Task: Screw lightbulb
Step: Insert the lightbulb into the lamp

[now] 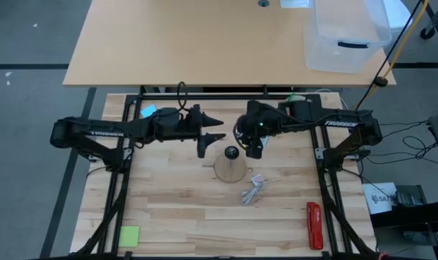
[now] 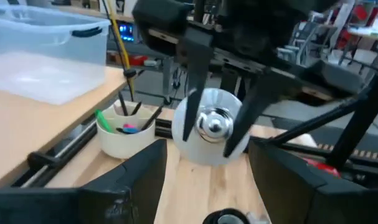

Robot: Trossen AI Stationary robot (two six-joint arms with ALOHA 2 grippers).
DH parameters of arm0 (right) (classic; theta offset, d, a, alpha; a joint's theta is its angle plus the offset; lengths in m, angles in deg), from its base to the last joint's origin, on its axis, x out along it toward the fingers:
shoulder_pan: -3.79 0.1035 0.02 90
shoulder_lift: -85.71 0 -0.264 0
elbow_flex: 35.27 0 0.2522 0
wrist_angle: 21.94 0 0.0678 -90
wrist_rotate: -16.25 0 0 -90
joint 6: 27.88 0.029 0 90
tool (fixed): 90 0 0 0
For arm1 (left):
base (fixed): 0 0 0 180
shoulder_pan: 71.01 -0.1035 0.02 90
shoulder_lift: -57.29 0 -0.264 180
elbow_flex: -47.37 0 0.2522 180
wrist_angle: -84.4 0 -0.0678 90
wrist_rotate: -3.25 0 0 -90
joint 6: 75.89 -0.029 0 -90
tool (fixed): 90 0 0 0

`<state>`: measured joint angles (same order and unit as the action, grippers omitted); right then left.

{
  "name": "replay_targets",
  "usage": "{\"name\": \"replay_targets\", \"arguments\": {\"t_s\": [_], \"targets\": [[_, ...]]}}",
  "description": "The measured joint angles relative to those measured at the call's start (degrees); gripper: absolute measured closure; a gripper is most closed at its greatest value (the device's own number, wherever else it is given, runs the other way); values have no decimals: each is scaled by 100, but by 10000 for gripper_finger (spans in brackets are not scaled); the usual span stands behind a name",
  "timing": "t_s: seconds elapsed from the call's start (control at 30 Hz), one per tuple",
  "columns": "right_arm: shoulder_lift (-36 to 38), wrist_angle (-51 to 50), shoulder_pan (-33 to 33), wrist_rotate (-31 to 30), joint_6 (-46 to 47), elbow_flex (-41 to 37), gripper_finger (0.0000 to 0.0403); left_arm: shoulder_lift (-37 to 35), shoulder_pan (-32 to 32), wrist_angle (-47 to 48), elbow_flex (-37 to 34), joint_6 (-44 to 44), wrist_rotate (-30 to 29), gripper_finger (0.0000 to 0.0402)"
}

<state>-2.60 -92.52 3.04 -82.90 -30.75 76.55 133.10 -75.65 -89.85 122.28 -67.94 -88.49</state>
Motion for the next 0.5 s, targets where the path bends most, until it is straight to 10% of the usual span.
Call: {"name": "replay_targets", "arguments": {"t_s": [0.5], "targets": [[-4, -4, 285, -388, -127, 0, 257, 372, -298, -517, 165, 1357, 947, 170]]}}
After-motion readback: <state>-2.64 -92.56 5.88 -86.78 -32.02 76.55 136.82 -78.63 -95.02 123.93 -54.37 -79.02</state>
